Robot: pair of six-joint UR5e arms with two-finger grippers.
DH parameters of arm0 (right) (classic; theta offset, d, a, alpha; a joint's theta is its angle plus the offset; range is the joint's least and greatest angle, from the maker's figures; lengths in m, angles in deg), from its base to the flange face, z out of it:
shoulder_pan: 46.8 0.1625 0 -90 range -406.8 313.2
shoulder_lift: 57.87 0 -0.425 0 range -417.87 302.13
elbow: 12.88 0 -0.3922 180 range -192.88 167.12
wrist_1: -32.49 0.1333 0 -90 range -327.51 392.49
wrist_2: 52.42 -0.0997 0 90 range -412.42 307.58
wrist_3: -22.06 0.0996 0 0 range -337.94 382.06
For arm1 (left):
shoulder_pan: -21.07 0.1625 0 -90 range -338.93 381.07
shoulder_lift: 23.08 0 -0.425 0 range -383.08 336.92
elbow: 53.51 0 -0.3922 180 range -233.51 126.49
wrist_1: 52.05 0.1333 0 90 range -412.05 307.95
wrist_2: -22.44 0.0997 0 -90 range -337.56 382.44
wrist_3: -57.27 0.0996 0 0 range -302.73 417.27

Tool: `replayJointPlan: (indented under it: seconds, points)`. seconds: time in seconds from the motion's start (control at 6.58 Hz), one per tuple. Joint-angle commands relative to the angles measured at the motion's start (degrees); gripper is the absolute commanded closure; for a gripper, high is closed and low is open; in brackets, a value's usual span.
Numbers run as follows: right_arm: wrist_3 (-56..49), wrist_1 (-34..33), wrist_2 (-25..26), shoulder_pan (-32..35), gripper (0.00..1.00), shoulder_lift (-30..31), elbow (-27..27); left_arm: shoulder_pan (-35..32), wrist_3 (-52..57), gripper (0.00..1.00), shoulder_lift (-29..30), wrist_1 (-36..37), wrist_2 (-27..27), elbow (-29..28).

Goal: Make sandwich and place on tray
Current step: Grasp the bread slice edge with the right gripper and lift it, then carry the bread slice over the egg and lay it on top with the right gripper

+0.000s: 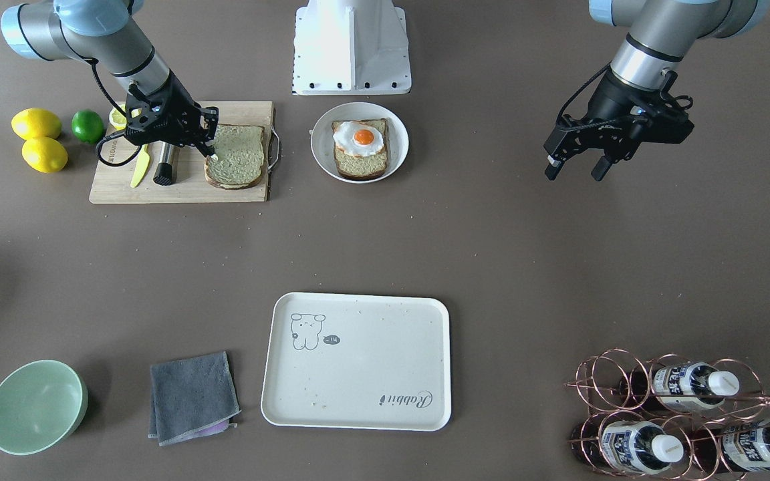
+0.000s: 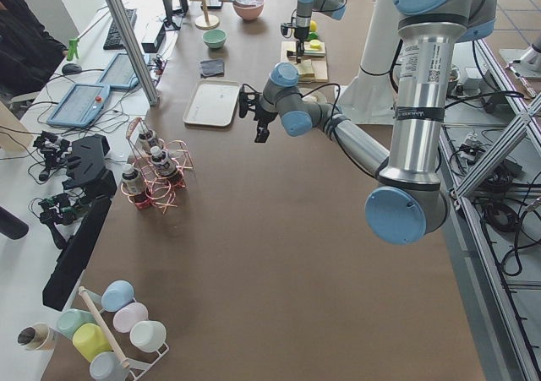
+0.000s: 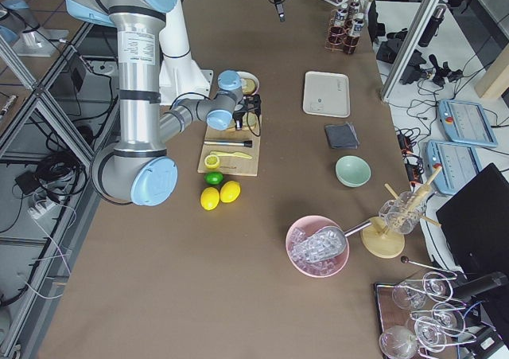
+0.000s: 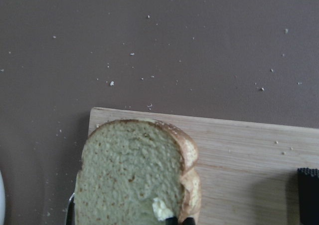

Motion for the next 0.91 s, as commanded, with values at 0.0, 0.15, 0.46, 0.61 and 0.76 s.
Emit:
replayJointPlan:
  seconds: [0.0, 0.15, 0.46, 0.61, 0.76]
  points:
    - [0.15, 0.38, -9.21, 7.39, 1.00, -2.07, -0.66, 0.00, 0.00, 0.03, 0.00, 0.00, 0.00, -0.03]
    - [0.76, 2.65, -10.90, 8.73, 1.00, -3.30, -0.48, 0.00, 0.00, 0.03, 0.00, 0.00, 0.00, -0.11]
    - [6.72, 8.98, -10.65, 7.34, 1.00, -9.95, 4.15, 0.00, 0.00, 0.03, 0.00, -0.09, 0.00, -0.38]
    - [8.40, 9.00, -8.91, 3.68, 1.00, -12.95, 5.66, 0.00, 0.00, 0.03, 0.00, -0.09, 0.00, -0.64]
    - [8.50, 9.08, -3.59, -0.80, 1.00, -14.11, 6.11, 0.00, 0.00, 0.03, 0.00, -0.09, 0.00, -0.73]
